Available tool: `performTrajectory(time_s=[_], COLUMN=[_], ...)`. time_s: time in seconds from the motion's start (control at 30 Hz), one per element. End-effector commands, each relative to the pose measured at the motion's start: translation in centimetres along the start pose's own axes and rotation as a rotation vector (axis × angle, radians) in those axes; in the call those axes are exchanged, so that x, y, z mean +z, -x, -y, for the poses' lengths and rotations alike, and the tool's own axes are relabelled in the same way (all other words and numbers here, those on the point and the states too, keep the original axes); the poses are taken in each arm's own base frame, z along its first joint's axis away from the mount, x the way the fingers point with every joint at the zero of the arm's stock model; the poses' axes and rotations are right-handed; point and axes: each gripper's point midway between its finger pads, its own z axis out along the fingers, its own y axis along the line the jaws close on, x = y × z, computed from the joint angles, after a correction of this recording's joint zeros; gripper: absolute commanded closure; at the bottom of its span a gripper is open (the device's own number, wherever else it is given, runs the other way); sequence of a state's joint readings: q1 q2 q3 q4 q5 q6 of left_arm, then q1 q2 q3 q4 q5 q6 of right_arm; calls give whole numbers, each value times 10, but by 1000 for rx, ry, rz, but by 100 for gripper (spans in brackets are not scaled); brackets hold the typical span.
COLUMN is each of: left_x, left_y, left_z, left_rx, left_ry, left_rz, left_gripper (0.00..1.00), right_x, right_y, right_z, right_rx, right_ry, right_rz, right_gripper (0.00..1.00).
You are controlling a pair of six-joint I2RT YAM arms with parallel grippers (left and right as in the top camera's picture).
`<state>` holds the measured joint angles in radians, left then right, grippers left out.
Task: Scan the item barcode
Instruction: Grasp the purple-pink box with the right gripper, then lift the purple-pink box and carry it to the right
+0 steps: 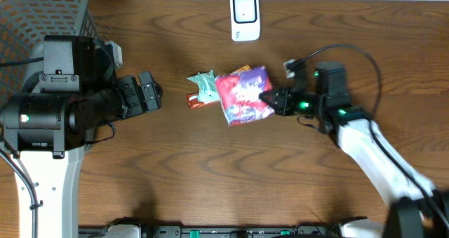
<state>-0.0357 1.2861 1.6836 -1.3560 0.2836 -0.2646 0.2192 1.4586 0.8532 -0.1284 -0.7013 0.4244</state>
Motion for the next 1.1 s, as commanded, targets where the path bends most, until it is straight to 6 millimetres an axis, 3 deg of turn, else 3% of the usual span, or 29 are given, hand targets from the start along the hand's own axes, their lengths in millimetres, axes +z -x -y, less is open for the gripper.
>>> performTrajectory(time_s=[0.0,0.13,0.17,0.33,0.43,0.6,0.83,0.93,0.97,1.07], left_x=[-3,-3,-3,-3,-3,-3,-3,-3,-3,-3], left_y=[2,3,2,2,2,2,2,3,3,2], left_z=[3,3,3,3,3,3,3,3,3,3], left_rx=[15,15,15,15,15,15,15,15,15,15], left_ry=[-9,-9,-9,-9,-9,-9,-9,-9,-9,-9], left_rz=[10,10,10,10,10,10,10,10,10,10], left_gripper=[2,2,2,2,2,2,2,2,2,2], right_x=[-42,-106,-135,-216,-234,-218,-203,-168,-146,-114], right_y=[37,57,62,71,73,85,79,70,64,57], right_z=[2,31,41,61,74,109,166,179,182,179], right_rx=[-15,-9,-4,26,29,-137,-276,-323,-358,-382], right_ry=[-213,-560,-689,-1045,-1164,-1325,-1683,-1649,-1619,-1514], right_rz=[208,424,508,745,781,616,369,271,220,186], right_gripper=[99,99,99,99,99,99,99,99,94,76])
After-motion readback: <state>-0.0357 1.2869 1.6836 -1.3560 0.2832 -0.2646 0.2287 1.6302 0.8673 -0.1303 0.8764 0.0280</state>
